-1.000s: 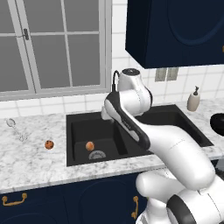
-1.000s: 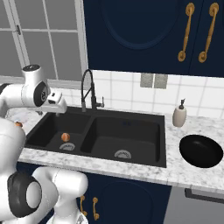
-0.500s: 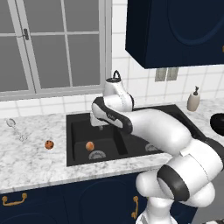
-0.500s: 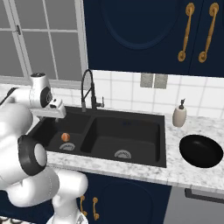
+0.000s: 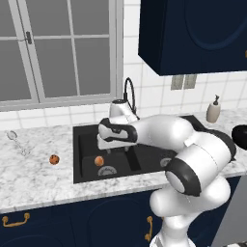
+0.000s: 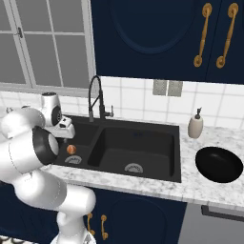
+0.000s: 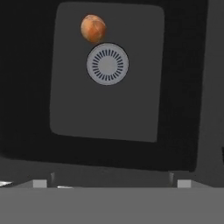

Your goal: Pick the onion from the sink and place it in the bowl. Then pick the bowl and place it in the microwave. Then close the microwave door and press the start button.

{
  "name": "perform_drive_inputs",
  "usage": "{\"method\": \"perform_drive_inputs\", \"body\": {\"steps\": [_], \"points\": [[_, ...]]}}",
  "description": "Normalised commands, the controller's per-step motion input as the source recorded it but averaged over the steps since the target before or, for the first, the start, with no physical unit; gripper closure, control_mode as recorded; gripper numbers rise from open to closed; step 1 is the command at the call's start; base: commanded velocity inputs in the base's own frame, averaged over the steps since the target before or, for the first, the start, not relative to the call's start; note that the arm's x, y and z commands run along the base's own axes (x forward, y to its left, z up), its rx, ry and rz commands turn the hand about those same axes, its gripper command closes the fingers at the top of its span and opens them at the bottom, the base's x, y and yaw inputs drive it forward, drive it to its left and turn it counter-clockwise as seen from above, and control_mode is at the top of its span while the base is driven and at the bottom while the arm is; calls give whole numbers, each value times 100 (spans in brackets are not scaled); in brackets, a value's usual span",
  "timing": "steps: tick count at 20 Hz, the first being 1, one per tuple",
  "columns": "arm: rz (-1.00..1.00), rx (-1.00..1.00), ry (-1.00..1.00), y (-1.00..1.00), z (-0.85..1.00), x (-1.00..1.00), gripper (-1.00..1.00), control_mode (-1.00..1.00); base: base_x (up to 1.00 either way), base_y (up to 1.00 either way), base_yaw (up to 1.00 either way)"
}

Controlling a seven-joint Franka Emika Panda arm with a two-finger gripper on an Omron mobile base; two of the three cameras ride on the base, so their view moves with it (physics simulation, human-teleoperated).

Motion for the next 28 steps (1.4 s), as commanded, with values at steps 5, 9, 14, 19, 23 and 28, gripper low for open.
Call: {"method": "perform_drive_inputs", "body": {"steps": [5,9,14,19,23,28], "points": [[0,0,-2,11,-56,18,-100,-100,0,0,0],[0,4,-2,0,-33,10,-100,-100,0,0,0],[0,2,0,9,-28,25,-100,-100,0,0,0],[-2,0,0,15,-23,39,-100,-100,0,0,0],[-2,-1,0,20,-24,55,-100,-100,0,0,0],[-1,-1,1,6,-30,37,-100,-100,0,0,0]]}}
